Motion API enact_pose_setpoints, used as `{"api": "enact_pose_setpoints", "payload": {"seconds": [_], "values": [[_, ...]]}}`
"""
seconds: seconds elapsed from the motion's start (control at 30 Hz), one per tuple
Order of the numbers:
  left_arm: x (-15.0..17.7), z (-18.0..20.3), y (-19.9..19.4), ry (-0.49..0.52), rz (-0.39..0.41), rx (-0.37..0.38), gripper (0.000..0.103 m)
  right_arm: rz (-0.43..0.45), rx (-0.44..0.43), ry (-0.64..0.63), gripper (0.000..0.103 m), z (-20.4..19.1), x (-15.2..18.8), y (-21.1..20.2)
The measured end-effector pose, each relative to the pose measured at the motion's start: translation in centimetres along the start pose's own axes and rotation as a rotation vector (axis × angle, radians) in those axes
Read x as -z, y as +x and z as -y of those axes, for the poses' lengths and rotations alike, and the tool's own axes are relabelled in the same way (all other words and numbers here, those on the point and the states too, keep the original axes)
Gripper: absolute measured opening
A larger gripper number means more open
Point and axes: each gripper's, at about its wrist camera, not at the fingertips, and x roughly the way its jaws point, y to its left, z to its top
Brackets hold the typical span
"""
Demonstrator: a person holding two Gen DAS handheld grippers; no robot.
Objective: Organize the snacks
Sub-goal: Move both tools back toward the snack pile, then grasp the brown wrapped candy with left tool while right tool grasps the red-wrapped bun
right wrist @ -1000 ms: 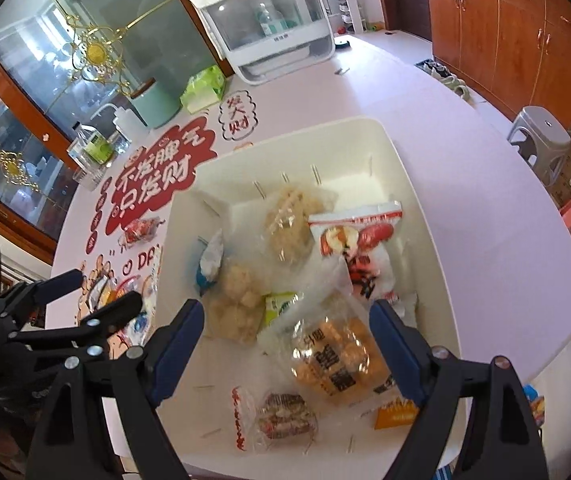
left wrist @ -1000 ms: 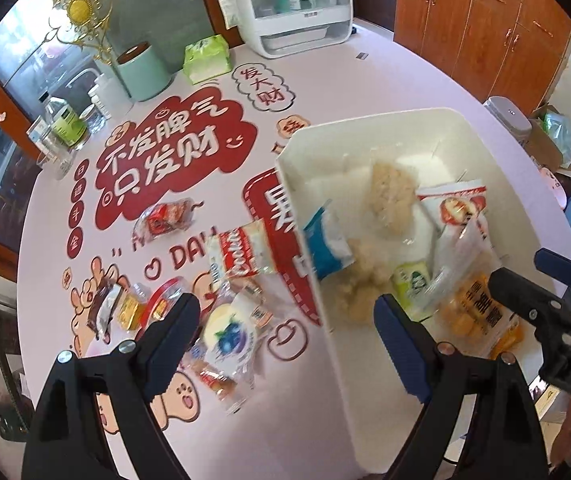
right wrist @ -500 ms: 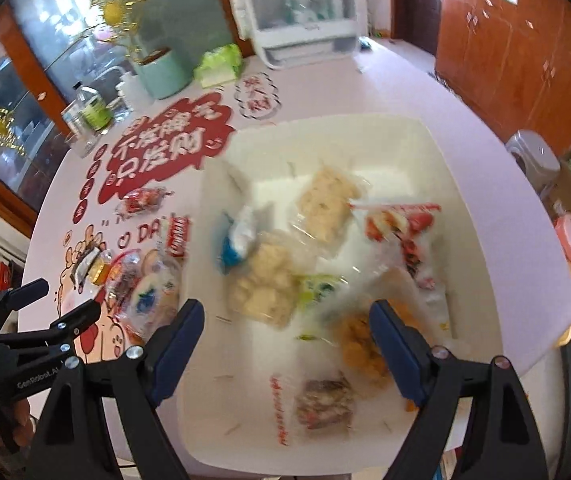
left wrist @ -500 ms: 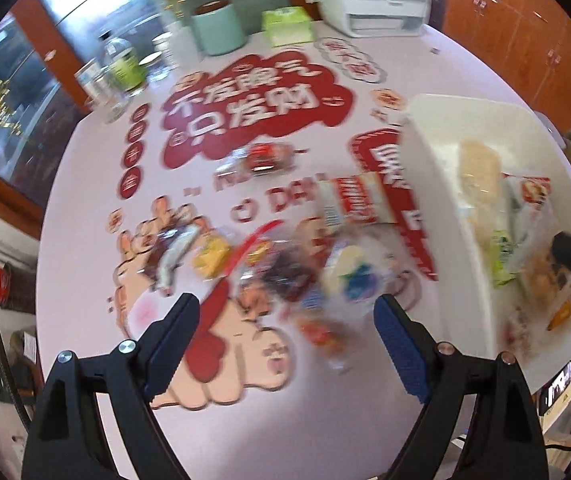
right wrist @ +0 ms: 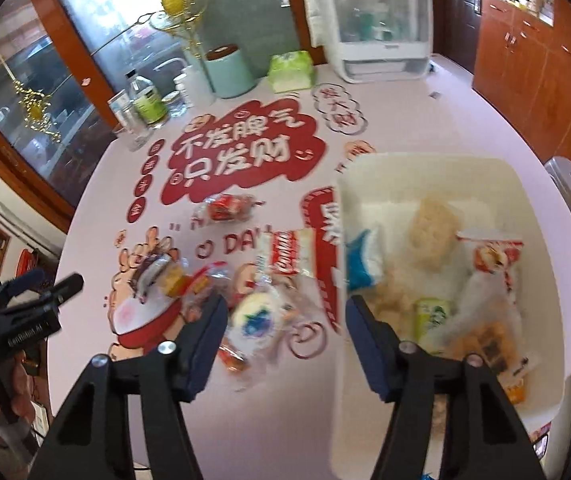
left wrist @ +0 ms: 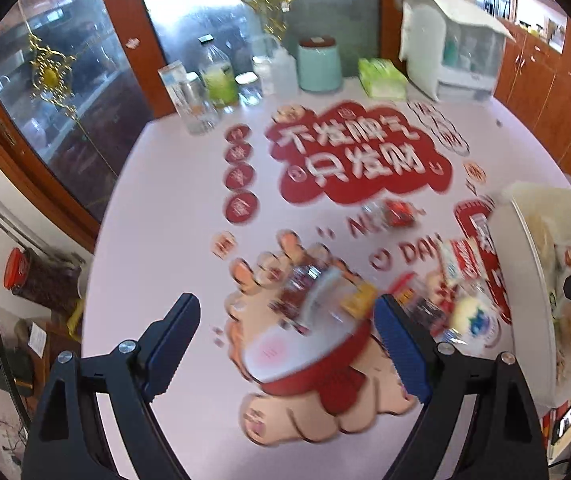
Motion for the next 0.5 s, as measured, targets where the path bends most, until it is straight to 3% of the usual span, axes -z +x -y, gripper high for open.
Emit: {"api": "enact_pose_setpoints", "payload": {"seconds": [0.27,0.4,0.5], "values": [[-2.7,-4.1,1.4,0.029,0.043,0.018,0.088,0.012,-0.023,-0.100,0.061,-4.7,-4.4,0.7],[-3.0,-4.1,4.1,0.051,0.000,0.057,0.088,0.037,0.003,-0.216,0.061,-7.1,-7.4,2.5],[-2.7,-3.4,7.1,0.081,-0.052,0.078,0.088,-0.011,-0.008,-0.285,0.061,-8.0,-9.4,5.7]]}}
